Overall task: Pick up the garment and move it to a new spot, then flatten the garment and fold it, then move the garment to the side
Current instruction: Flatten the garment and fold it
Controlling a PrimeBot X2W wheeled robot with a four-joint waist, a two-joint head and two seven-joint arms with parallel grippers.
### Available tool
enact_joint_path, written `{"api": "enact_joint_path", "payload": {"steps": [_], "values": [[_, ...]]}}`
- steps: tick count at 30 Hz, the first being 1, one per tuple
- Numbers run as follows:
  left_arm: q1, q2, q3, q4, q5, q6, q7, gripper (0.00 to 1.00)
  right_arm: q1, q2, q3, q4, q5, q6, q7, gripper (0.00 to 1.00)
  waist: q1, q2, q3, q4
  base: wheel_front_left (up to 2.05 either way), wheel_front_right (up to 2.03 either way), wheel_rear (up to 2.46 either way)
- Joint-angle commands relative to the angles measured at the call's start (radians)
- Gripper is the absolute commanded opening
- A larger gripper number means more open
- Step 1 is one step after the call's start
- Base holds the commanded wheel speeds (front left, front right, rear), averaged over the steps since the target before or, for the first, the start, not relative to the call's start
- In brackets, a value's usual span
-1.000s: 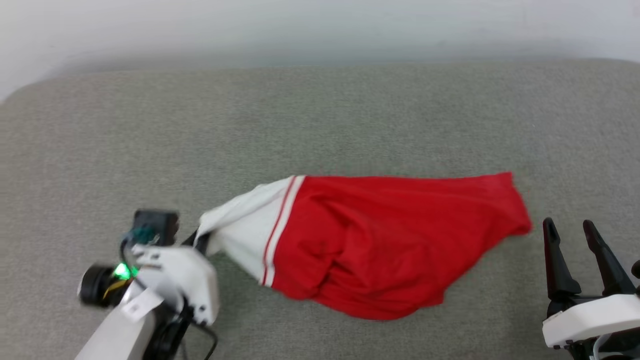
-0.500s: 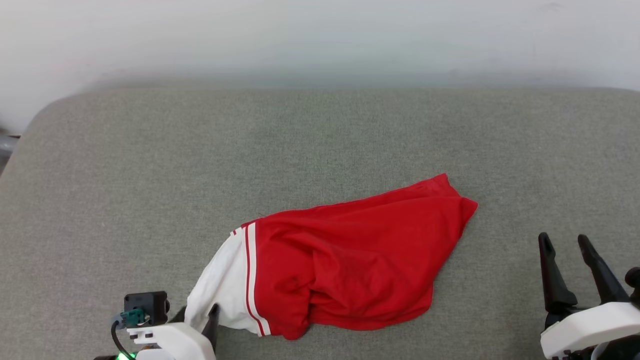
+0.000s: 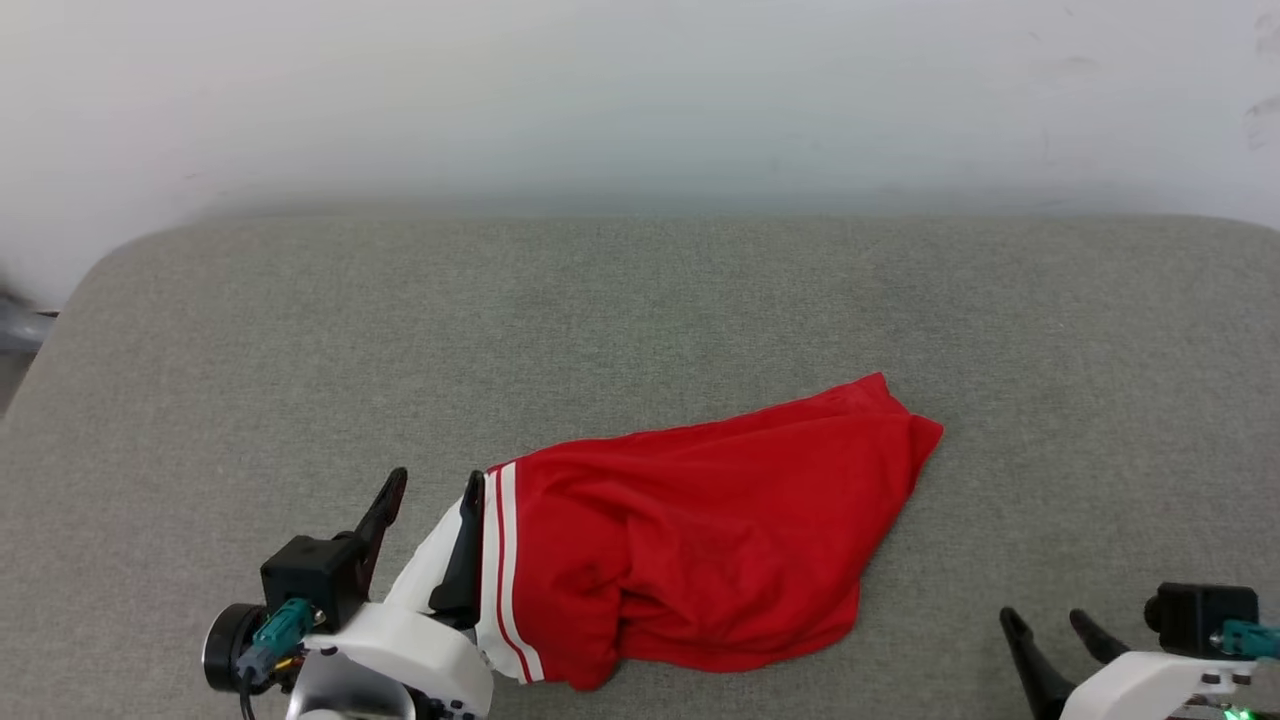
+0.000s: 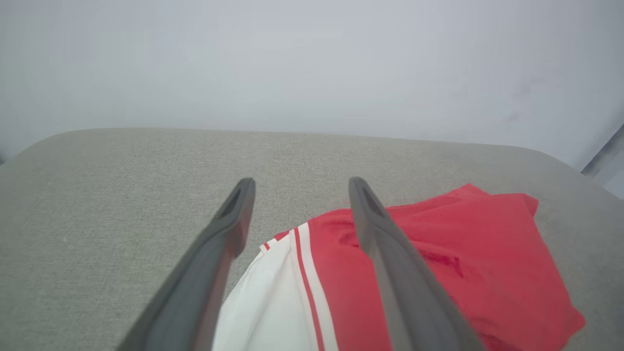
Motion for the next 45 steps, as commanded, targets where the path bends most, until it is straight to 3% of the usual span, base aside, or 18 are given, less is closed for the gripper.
{"api": "enact_joint_path", "payload": {"steps": [1,9,23,24,25,36,41,45], "values": [[-0.017,-0.004,-0.005,-0.014,0.010,-0.003,-0.014,1.00,0.011,0.000,0.002,-0.001,-0.004,-0.001,0.051,1.00,0.0001,0.0000,0.007,0.009,0.00,0.00,0.00],[-0.065,-0.021,-0.028,-0.071,0.044,-0.004,-0.047,1.00,-0.031,-0.069,0.122,-0.040,0.055,-0.001,0.300,1.00,0.0001,0.0000,0.087,0.066,0.00,0.00,0.00],[-0.145,-0.058,-0.041,-0.036,0.048,-0.027,-0.090,1.00,-0.206,-0.150,0.355,0.173,0.154,-0.001,0.415,1.00,0.0001,0.0000,0.198,0.162,0.00,0.00,0.00],[-0.146,-0.060,-0.040,-0.030,0.046,-0.028,-0.093,1.00,-0.206,-0.150,0.364,0.189,0.161,-0.001,0.427,0.20,0.0001,0.0000,0.199,0.165,0.00,0.00,0.00],[-0.147,-0.060,-0.040,-0.025,0.047,-0.028,-0.095,1.00,-0.207,-0.153,0.368,0.202,0.168,-0.001,0.433,0.00,0.0001,0.0000,0.199,0.167,0.00,0.00,0.00],[-0.114,-0.050,-0.027,-0.003,0.034,-0.016,-0.103,1.00,-0.317,-0.219,0.261,0.024,0.126,-0.001,0.289,0.00,0.0001,0.0000,0.150,0.122,0.00,0.00,0.00],[-0.104,-0.044,-0.027,-0.010,0.030,-0.008,-0.094,1.00,-0.374,-0.251,0.154,-0.046,0.077,-0.001,0.290,0.00,0.0001,0.0000,0.139,0.088,0.00,0.00,0.00],[-0.101,-0.039,-0.028,-0.015,0.026,-0.008,-0.089,1.00,-0.350,-0.225,0.026,-0.080,0.046,-0.001,0.300,0.00,0.0001,0.0000,0.140,0.070,0.00,0.00,0.00]]}}
